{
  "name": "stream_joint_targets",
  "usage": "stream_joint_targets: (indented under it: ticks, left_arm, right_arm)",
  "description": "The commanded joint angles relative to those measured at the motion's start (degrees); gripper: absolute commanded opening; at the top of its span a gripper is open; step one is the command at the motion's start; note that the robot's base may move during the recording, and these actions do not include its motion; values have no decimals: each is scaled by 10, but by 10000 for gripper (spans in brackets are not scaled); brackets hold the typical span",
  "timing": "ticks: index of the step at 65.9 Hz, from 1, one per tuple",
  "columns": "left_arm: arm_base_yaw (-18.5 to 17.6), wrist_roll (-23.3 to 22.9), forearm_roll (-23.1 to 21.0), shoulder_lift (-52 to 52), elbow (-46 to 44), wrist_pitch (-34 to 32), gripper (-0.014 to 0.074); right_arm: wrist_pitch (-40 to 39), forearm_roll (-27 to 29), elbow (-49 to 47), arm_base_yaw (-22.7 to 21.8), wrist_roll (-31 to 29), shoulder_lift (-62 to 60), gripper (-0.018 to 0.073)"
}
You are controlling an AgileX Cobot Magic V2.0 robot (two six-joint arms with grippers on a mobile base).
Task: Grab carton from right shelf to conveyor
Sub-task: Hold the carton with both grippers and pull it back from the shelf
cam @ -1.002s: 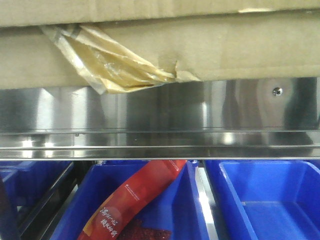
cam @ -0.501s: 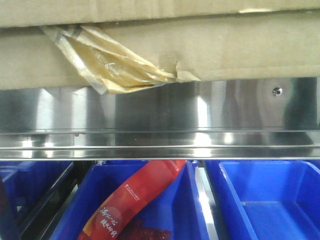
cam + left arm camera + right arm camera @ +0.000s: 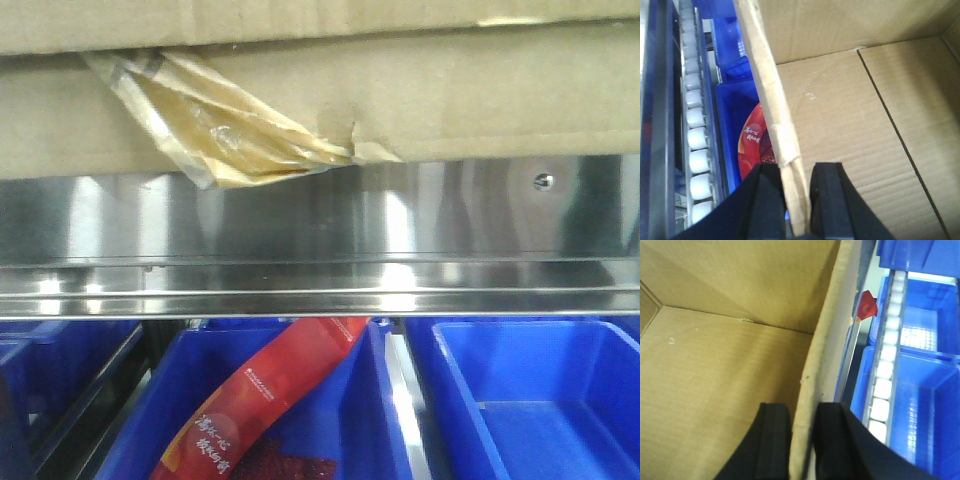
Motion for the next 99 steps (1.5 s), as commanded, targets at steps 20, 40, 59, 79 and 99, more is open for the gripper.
stream_joint_targets:
  ticks: [20,40,59,79,99]
  left_arm:
    - [-3,6,8,-8,-1,1,-10]
    - [-3,6,8,-8,-1,1,-10]
    - [-3,6,8,-8,-1,1,-10]
    - [-3,6,8,-8,-1,1,-10]
    - [-3,6,8,-8,-1,1,-10]
  right_arm:
    - [-35,-14,-2,-2,-8,-5,-69]
    - [-36,-14,-2,-2,-8,-5,-69]
    - [-38,-14,-2,-2,-8,-5,-69]
    - [-39,-14,-2,-2,-8,-5,-69]
    - [-39,-14,-2,-2,-8,-5,-69]
